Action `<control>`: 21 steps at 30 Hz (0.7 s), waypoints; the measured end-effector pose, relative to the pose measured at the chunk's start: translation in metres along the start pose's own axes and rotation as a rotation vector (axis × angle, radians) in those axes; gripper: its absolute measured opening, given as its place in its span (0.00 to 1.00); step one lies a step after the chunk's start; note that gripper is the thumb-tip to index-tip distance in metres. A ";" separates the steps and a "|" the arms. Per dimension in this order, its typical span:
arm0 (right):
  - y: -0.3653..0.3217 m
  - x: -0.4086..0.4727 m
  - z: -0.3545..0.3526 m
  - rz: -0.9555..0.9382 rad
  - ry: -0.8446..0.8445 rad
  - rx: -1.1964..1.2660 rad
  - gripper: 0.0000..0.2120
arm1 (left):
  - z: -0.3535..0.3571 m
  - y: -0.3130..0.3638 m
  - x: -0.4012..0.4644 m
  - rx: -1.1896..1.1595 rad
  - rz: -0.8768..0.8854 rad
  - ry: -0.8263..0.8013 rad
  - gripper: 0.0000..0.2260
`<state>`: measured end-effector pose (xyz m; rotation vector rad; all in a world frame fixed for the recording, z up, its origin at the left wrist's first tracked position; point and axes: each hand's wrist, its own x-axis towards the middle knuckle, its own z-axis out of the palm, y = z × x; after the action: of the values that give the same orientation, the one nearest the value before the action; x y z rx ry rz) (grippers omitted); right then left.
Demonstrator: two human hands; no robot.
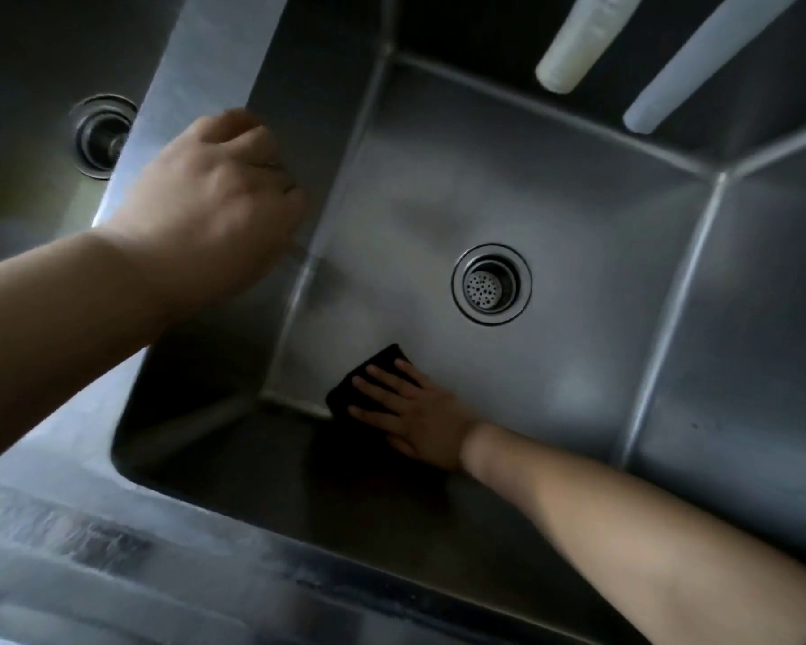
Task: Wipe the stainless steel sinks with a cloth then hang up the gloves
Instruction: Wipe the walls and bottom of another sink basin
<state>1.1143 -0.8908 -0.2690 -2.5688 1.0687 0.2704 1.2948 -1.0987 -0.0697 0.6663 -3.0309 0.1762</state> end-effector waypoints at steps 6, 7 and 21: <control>0.038 -0.083 0.012 0.097 0.007 -0.038 0.34 | 0.017 0.032 0.007 -0.056 0.031 -0.138 0.05; 0.046 -0.093 0.014 0.142 0.019 -0.032 0.35 | 0.020 0.043 0.011 -0.076 0.024 -0.159 0.05; 0.199 -0.121 0.004 1.117 0.112 0.185 0.35 | 0.084 0.129 0.039 -0.259 0.020 -0.391 0.14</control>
<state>0.8879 -0.9414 -0.2838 -1.5865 2.3318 0.2588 1.2050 -1.0082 -0.1642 0.7204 -3.3350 -0.3871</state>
